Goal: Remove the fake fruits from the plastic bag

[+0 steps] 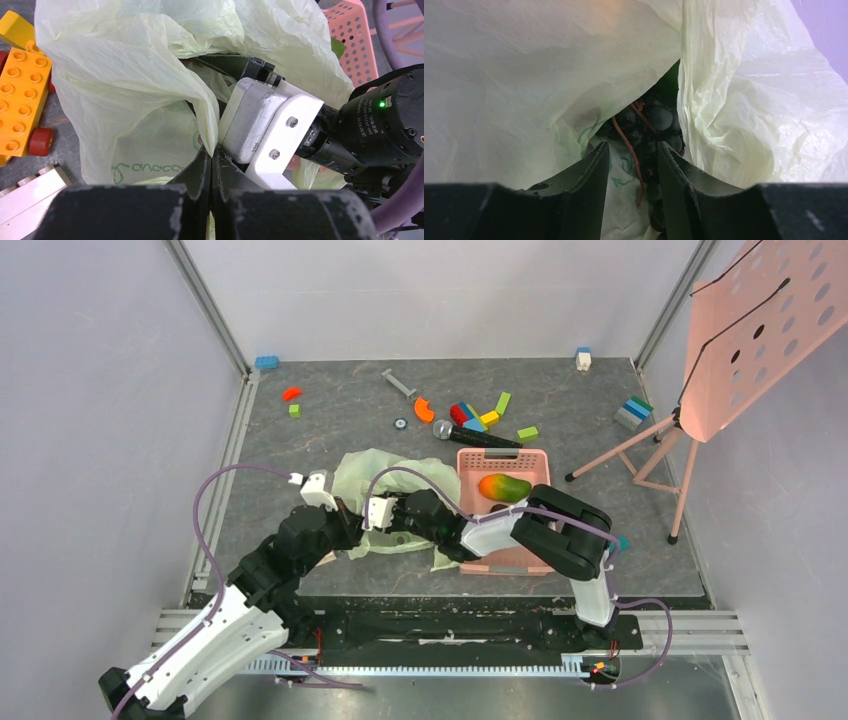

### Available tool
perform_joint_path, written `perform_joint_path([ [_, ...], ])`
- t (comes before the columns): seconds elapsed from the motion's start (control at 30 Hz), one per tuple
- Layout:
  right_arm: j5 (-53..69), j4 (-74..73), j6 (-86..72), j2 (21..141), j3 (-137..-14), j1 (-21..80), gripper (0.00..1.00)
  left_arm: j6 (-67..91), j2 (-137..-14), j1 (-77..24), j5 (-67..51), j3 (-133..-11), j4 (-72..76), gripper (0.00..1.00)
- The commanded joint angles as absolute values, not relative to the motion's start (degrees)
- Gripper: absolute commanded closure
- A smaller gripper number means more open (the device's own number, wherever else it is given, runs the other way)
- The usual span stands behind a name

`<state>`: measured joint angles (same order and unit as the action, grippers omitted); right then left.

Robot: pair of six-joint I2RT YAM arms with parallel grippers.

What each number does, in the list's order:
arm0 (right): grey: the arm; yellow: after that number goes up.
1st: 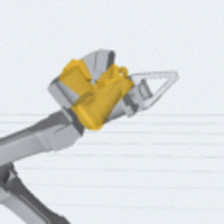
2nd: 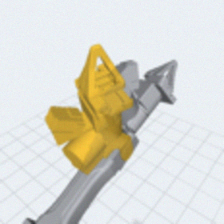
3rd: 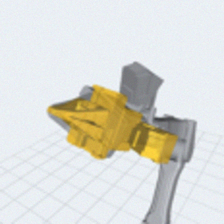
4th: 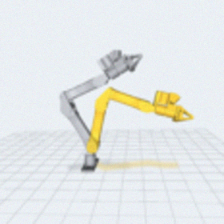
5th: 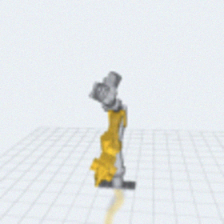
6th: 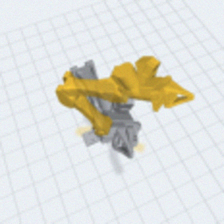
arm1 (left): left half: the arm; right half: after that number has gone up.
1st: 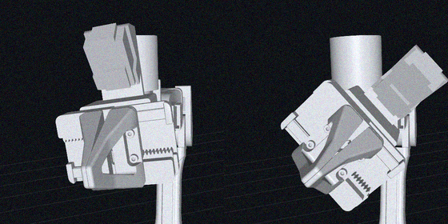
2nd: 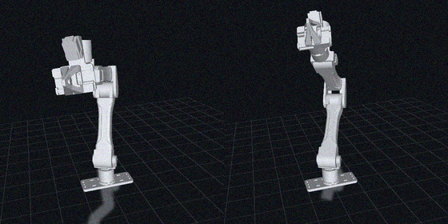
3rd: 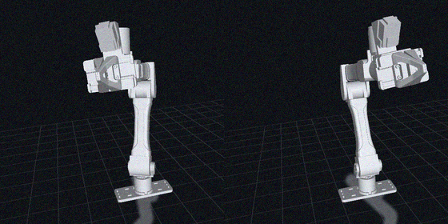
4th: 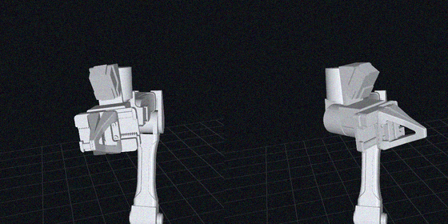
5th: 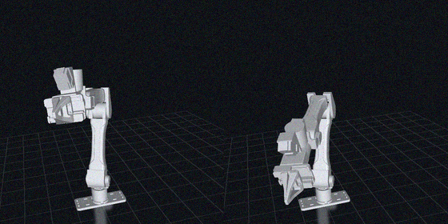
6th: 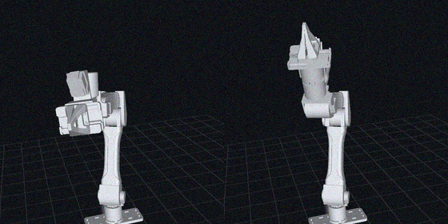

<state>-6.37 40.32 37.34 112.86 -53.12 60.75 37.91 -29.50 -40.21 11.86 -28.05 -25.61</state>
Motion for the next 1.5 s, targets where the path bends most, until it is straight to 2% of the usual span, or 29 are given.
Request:
perform_joint_path([
  [0.0, -7.1, 40.8, 38.2, 114.9, -55.7, 60.3, 0.57, 38.8, -29.6, -40.1, 11.5, -28.0, -22.4, 0.98],
  [0.13, -7.1, 40.5, 38.0, 116.1, -56.2, 60.0, 0.59, 38.8, -29.6, -40.1, 11.7, -28.0, -22.4, 0.98],
  [0.33, -7.7, 39.7, 37.1, 116.2, -57.0, 59.8, 0.82, 38.5, -29.6, -40.1, 11.8, -28.2, -22.7, 0.98],
  [0.57, -7.9, 36.2, 34.7, 113.6, -57.2, 59.8, 0.99, 38.3, -29.3, -40.1, 12.1, -28.4, -23.4, 0.98],
  [1.47, -8.8, 22.2, 25.4, 87.5, -50.5, 63.3, 1.0, 39.1, -27.6, -40.1, 13.2, -28.7, -25.1, 0.98],
])
